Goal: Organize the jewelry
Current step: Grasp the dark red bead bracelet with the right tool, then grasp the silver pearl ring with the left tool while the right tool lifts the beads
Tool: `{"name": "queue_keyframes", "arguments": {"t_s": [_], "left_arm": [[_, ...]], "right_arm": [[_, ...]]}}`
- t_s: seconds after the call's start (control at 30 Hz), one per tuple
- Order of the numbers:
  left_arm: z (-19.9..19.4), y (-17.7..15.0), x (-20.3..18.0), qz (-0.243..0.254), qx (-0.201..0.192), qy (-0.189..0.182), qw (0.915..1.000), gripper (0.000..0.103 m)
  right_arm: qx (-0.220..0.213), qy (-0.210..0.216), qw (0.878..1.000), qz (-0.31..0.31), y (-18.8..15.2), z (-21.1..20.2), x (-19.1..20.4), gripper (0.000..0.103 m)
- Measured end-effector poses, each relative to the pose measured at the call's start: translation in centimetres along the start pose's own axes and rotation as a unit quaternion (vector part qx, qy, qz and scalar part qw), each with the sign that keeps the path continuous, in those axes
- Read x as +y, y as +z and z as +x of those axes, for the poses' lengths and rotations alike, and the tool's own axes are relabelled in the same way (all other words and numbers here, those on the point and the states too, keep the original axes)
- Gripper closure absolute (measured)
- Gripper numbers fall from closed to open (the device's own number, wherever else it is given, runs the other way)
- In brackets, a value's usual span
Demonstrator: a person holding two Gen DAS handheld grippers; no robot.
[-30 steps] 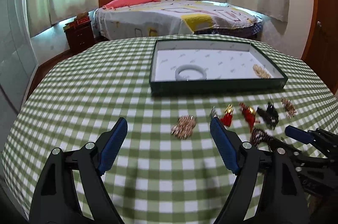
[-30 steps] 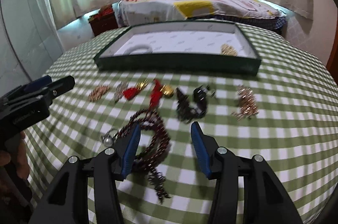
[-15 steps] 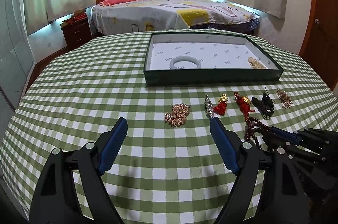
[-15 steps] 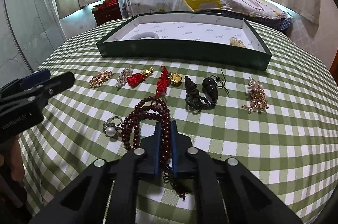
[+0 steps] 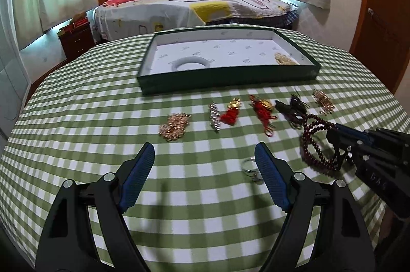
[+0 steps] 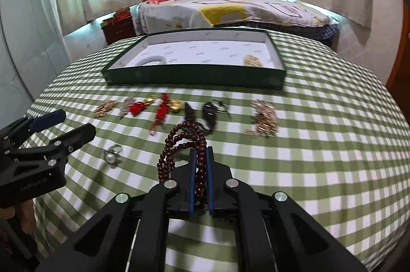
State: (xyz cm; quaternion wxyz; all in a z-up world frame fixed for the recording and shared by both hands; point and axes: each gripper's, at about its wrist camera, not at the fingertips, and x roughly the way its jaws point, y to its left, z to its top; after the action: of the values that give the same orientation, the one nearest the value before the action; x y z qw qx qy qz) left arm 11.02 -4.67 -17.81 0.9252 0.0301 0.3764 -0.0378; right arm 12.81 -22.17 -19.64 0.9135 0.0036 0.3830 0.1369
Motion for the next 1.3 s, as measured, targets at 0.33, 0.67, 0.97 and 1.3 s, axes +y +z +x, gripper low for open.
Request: {"name": "queue_keyframes", "arguments": {"t_s": [0.33, 0.67, 0.97, 1.3], "left_arm": [[2.1, -1.1, -2.4, 0.01, 0.044, -0.018, 0.9988, 0.045], [2.4, -1.4, -2.8, 0.018, 0.051, -0.036, 0.9979, 0.074], [2.0, -1.3, -2.6, 0.018, 0.041, -0.045, 0.998, 0.077], [0.0, 0.4, -1.7, 0.013, 0.007, -0.042, 0.999, 0.077]], "right_arm": [[-0.001, 0.002, 0.999, 0.034, -1.1, -0.4, -2.2, 0.095], [0.0, 0.01, 0.999, 0.038, -1.3, -0.2, -2.4, 0.095], [-0.001, 0.016, 0.999, 0.037, -1.4, -0.3, -2.0, 0.095], [-0.027, 0.029, 0.999, 0.036, 0.2, -2.2, -1.3, 0.095]]}}
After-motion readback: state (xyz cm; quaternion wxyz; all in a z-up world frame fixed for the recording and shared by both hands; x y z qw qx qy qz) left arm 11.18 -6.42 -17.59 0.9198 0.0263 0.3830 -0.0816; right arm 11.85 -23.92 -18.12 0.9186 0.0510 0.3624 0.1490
